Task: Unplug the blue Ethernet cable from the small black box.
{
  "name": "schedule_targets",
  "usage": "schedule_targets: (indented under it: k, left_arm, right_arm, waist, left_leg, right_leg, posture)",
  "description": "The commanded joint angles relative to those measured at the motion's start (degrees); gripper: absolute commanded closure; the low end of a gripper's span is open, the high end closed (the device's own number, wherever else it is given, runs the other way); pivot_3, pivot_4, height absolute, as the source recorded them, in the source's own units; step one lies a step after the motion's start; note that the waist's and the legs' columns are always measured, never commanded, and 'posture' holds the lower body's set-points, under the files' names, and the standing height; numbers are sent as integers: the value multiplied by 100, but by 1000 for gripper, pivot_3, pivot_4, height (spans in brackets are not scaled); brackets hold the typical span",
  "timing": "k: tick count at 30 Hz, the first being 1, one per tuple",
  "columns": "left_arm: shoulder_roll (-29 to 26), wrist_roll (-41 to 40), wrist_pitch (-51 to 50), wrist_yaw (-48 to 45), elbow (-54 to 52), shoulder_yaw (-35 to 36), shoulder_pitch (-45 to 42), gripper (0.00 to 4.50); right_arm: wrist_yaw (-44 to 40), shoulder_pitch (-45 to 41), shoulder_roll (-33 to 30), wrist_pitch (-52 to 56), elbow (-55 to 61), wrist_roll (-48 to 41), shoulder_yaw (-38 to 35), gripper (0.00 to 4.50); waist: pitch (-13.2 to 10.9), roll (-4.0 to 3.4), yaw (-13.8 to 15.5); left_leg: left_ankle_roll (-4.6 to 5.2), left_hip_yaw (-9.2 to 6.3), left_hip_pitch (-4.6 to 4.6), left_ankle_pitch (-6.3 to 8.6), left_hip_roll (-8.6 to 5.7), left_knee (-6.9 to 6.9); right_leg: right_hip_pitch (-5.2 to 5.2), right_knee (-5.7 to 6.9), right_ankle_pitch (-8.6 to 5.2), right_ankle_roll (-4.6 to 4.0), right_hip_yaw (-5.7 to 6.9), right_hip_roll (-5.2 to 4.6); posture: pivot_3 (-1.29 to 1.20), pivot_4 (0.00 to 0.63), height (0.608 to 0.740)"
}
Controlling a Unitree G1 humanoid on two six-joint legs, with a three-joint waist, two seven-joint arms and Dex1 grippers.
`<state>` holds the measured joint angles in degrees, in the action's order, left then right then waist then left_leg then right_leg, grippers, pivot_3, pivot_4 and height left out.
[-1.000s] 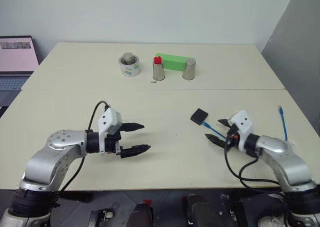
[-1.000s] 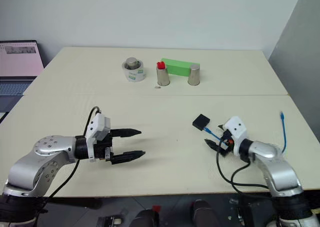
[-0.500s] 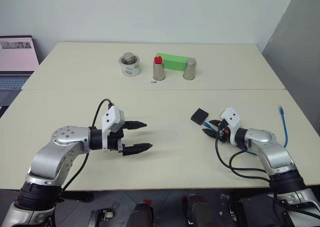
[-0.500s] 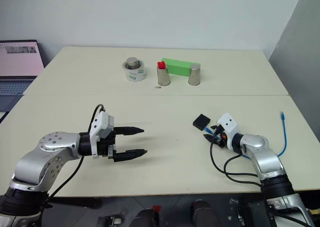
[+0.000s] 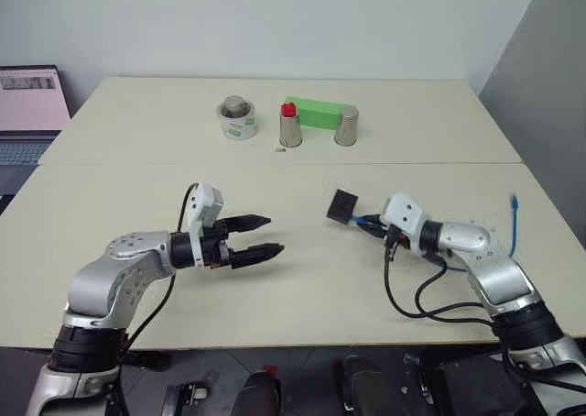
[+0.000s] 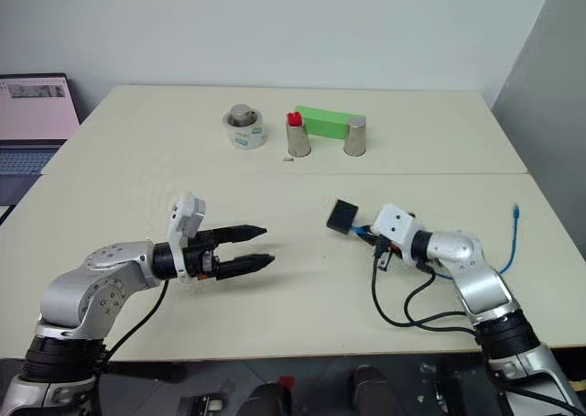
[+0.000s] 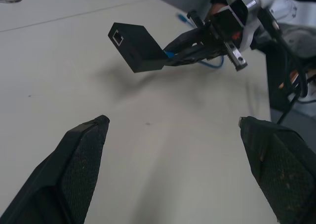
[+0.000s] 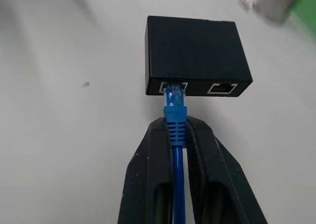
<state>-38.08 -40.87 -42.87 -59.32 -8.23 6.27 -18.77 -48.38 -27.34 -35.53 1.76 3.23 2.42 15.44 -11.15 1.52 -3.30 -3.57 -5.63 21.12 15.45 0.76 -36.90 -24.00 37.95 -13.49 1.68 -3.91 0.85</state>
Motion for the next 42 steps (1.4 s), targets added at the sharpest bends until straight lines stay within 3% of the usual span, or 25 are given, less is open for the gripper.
schedule_targets:
  k: [1,7,16,33,36,38,42]
  left_arm:
    - [184,-702,-589,225,34,384,-142,0]
    - [414,-1105,-975,478,-74,430,-186,0]
    - [649,-1140,-944,580,-4,355,-175,0]
    - [796,-1022,-812,485,139,184,-223,3625]
    - [770,-992,-807,454,126,168,-203,3698]
    - [746,-961,-801,427,133,154,-192,3701]
    - [641,-886,-773,307,135,120,-181,3701]
  right_arm:
    - [140,-293,-159,-1668,36,782,289,4398]
    - [249,-546,-34,-2574,-232,1049,397,4399]
    - [243,-715,140,-2806,-246,1056,405,4399]
    - [263,-782,402,-3259,-184,1139,536,4401]
    - [160,-739,409,-3238,-99,1037,577,4401]
    - [146,-751,381,-3276,-127,1053,564,3699]
    - [-64,-726,201,-3137,-36,903,496,2908]
  waist:
    - [0,0,1]
    - [-1,2,11]
    - [-1,2,28]
    - [0,2,35]
    - [-1,2,35]
    - [0,2,35]
    - [-1,2,35]
  left_leg:
    - [0,1,-1,0,0,0]
    - [-1,-1,2,-1,-2,-3]
    - [-2,-2,-2,-1,-2,-5]
    - [-3,-2,-2,-2,-3,-5]
    - [-2,-3,-3,-2,-3,-5]
    - [-2,-2,-3,-2,-3,-5]
    - [-2,-2,-4,-1,-2,-5]
  right_leg:
    - [0,0,0,0,-1,0]
    - [1,1,1,0,-2,-2]
    - [2,9,1,-2,-4,-3]
    - [2,9,2,-3,-4,-3]
    - [2,9,2,-3,-4,-3]
    - [2,9,2,-3,-4,-3]
    - [2,10,2,-3,-4,-3]
  posture:
    - [0,150,740]
    - [0,150,740]
    - [0,150,740]
    - [0,150,740]
    - [0,150,740]
    - [0,150,740]
    - [0,150,740]
